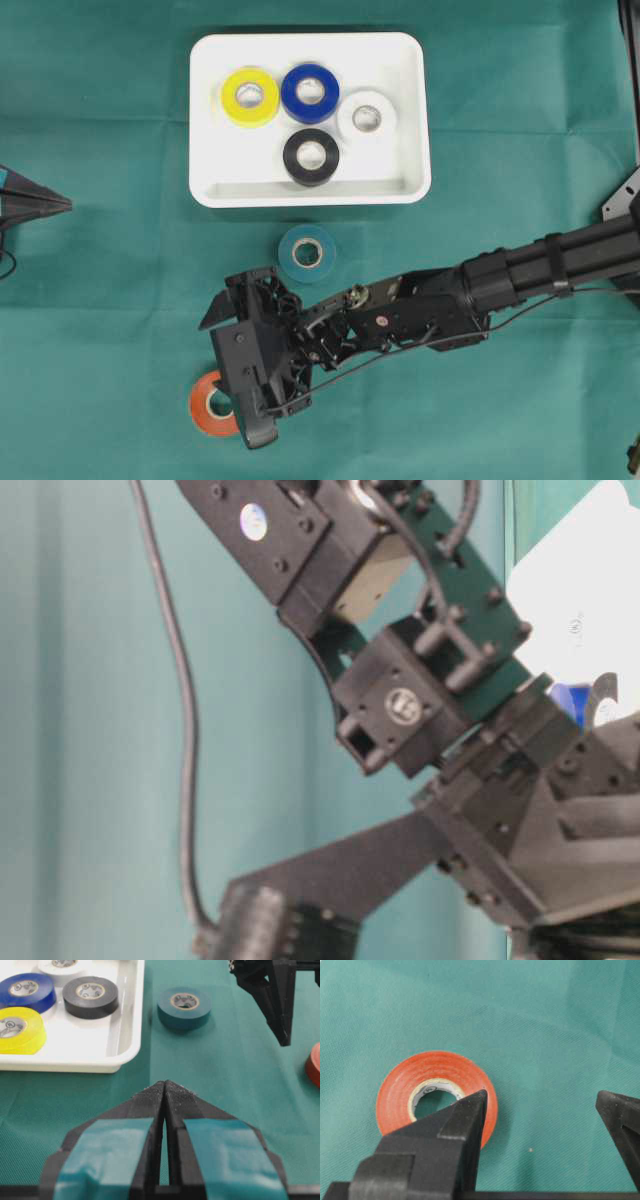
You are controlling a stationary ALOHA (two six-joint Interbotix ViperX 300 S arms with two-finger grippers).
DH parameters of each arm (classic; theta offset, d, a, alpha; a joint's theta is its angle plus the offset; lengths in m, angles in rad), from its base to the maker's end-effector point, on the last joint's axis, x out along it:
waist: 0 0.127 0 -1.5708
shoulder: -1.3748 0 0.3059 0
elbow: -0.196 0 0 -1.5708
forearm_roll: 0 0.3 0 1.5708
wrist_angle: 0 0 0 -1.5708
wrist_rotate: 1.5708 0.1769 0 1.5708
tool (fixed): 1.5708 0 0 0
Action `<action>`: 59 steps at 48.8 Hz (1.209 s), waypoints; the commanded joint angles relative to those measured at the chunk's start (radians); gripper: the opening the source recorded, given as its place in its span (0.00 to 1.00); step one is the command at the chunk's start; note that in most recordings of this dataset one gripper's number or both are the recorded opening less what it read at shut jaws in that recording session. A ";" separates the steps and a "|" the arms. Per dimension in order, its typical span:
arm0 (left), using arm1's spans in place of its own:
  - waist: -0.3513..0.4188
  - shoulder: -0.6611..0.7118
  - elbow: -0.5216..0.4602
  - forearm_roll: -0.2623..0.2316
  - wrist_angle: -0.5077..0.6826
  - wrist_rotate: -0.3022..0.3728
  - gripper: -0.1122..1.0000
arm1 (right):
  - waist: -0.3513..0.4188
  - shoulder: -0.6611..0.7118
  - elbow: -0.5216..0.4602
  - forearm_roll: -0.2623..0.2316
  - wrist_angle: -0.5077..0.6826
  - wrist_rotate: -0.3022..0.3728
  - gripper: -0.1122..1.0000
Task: Put the tape into the white case with the right arm.
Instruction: 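Move the right gripper left down to the orange-red tape roll, then close the right gripper on the orange-red roll's rim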
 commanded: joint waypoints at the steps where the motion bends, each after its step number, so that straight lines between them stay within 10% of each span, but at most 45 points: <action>1: 0.002 0.008 -0.011 0.002 -0.009 0.000 0.11 | 0.012 -0.017 -0.026 0.003 -0.006 0.002 0.68; 44: 0.002 0.008 -0.011 0.002 -0.009 0.000 0.11 | 0.028 0.084 -0.101 0.009 0.081 0.097 0.66; 59: 0.002 0.008 -0.012 0.002 -0.009 0.000 0.11 | 0.035 0.084 -0.103 0.009 0.087 0.094 0.15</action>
